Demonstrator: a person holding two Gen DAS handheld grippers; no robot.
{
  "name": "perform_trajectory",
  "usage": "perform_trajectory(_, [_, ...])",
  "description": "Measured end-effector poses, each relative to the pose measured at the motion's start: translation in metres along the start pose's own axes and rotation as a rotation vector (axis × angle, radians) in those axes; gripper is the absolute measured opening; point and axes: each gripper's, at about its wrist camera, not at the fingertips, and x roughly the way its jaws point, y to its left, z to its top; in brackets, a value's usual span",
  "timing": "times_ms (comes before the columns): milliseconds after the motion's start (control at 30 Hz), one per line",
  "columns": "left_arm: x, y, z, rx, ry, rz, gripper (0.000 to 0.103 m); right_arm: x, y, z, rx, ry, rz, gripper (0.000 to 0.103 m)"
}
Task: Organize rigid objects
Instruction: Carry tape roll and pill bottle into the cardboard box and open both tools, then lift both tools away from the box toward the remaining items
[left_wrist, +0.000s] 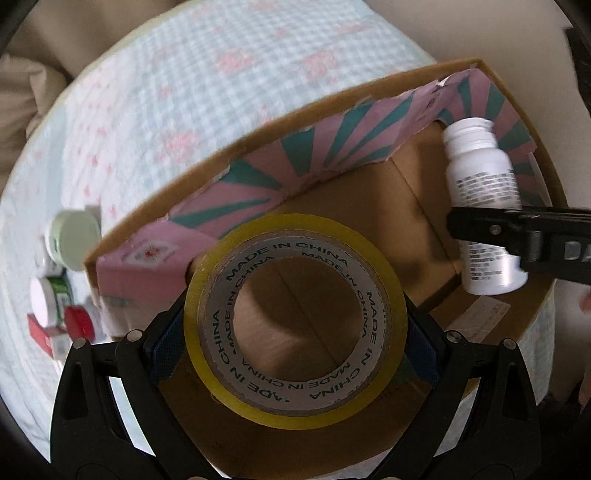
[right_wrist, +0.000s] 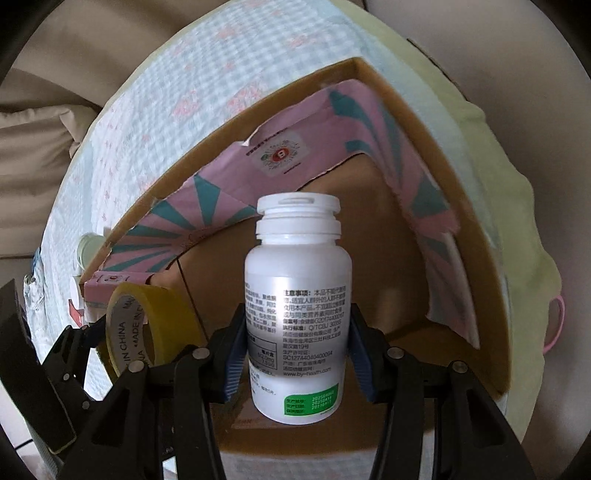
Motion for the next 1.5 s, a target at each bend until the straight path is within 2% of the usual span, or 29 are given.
perform_trajectory(67, [-0.003, -0.003, 0.0, 0.027, -0.001, 0.007, 0.098, 0.002, 0.006, 0.002, -0.031, -0.013, -0.039, 0.047])
perform_trajectory(100, [-0.005, -0.004, 0.0, 0.038, 0.003, 0.009, 0.101, 0.001, 0.007, 0.002, -0.039, -0.035, -0.068, 0.054])
perform_trajectory(133, [-0.007, -0.004, -0.001, 0.045, -0.004, 0.017, 0.103, -0.002, 0.008, 0.001, -0.03, -0.054, -0.069, 0.087])
perform_trajectory(167, [-0.01, -0.004, -0.002, 0.05, -0.01, 0.025, 0.103, -0.004, 0.007, 0.001, -0.019, -0.072, -0.054, 0.103])
perform_trajectory(233, [-0.017, 0.0, -0.005, 0.042, -0.013, 0.007, 0.103, -0.013, 0.002, -0.002, 0.002, -0.126, -0.024, 0.103])
perform_trajectory(333, [-0.026, 0.008, -0.008, 0.005, -0.012, -0.037, 0.103, -0.018, -0.007, -0.006, 0.029, -0.131, -0.025, 0.103])
perform_trajectory(567, [-0.049, 0.017, -0.01, -0.02, -0.041, -0.036, 0.103, -0.038, -0.018, -0.019, 0.1, -0.163, -0.018, 0.103])
perform_trajectory(933, [-0.111, 0.034, -0.021, -0.037, -0.142, -0.028, 0.103, -0.082, 0.005, -0.04, 0.046, -0.241, -0.049, 0.103])
perform_trajectory(1200, [-0.181, 0.059, -0.07, -0.083, -0.225, -0.035, 0.103, -0.136, 0.035, -0.083, -0.034, -0.295, -0.105, 0.103])
perform_trajectory(1500, [-0.257, 0.118, -0.148, -0.101, -0.316, -0.057, 0.103, -0.187, 0.116, -0.172, -0.098, -0.371, -0.123, 0.103])
